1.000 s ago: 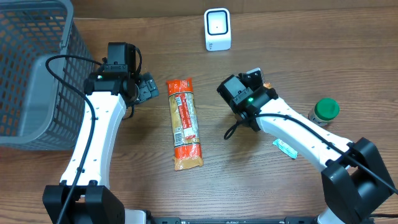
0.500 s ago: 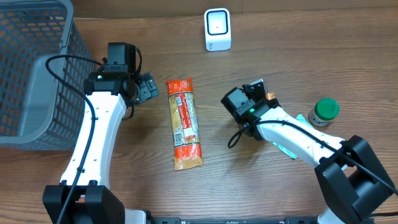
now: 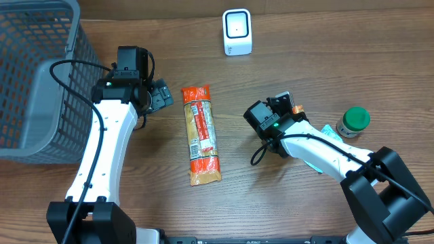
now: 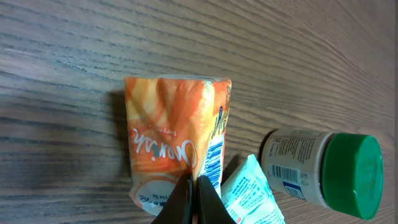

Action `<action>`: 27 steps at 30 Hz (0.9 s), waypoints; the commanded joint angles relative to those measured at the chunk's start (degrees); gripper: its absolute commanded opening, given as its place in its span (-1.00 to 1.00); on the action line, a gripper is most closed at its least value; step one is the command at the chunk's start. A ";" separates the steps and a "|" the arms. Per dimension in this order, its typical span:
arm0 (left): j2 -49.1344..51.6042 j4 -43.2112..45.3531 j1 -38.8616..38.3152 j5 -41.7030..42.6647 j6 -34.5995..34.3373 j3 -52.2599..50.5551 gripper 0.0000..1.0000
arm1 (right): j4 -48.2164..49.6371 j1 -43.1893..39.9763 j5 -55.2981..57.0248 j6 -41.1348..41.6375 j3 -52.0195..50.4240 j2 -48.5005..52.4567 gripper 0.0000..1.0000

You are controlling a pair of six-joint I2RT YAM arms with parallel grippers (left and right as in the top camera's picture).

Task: Scan the item barcode
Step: 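Carry the snack pack right and set it near the green jar, then release the snack pack and raise the right gripper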

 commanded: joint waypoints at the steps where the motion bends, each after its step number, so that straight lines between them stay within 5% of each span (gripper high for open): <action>1: 0.28 0.04 0.02 -0.57 0.63 0.11 0.99 | 0.59 0.31 1.40 -0.04 -1.49 -0.15 -0.93; 11: 0.28 0.04 0.02 -0.57 0.63 0.11 0.99 | 3.02 0.31 -1.64 -0.02 -2.19 -0.15 -0.81; 18: 0.28 0.02 0.02 -0.57 0.63 0.11 0.99 | 2.73 0.31 -1.62 -0.02 -2.14 -0.17 -0.26; 27: 0.28 0.04 0.02 -0.57 0.63 0.11 1.00 | 1.46 0.24 -1.64 0.02 1.31 -0.42 0.20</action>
